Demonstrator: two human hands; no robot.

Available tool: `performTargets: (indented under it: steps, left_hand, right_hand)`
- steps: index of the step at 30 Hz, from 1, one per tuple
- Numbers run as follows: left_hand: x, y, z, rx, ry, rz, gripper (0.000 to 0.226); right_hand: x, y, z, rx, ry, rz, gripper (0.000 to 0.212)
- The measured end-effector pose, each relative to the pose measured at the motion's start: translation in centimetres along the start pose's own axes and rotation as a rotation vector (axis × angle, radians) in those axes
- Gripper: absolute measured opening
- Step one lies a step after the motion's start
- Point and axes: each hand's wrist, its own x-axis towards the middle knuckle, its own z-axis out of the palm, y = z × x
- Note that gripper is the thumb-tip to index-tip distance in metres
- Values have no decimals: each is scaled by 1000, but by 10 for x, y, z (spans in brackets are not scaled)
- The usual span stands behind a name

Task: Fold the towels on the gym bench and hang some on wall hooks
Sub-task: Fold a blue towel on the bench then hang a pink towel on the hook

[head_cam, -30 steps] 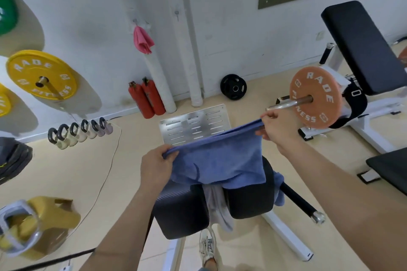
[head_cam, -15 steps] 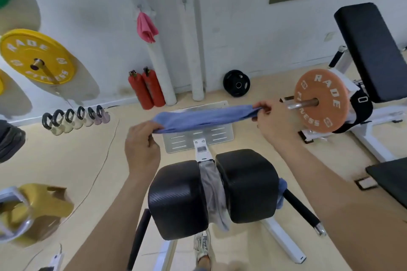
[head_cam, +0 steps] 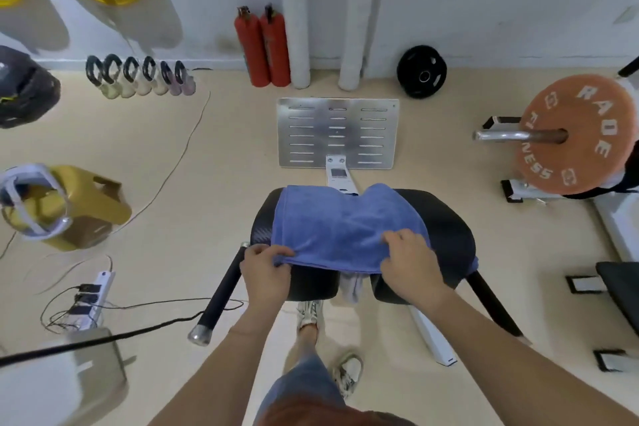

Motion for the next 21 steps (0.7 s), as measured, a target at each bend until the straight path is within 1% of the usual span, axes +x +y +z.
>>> performTargets:
  steps: [2, 4, 6, 9, 13, 16, 18, 19, 21]
  left_hand:
    - [-2, -2, -2, -183, -82, -97, 33]
    - [-5, 2, -6, -279, -139, -140, 32]
    - [-7, 10, -10, -304, -144, -113, 33]
    - [-7, 18, -21, -320, -127, -73, 33]
    - [-4, 23, -31, -372, -167, -27, 35]
    - [-1, 32, -36, -322, -233, 16, 31]
    - [2, 37, -38, -229, -272, 88, 24]
    - [4, 38, -39, -148, -275, 163, 19]
    - [12, 38, -40, 94, -197, 415, 14]
  right_hand:
    - [7, -37, 8, 119, -103, -192, 34]
    - [10, -74, 18, 239, -177, -312, 28]
    - [11, -100, 28, 391, -194, -290, 24]
    - [11, -112, 34, 588, -148, -165, 17]
    - [12, -106, 29, 755, -131, -106, 27]
    - [15, -100, 26, 805, -111, -76, 29]
    - [16, -99, 23, 756, -78, -86, 24]
    - [17, -99, 21, 726, -48, -89, 19]
    - [18, -101, 15, 697, 26, -88, 14]
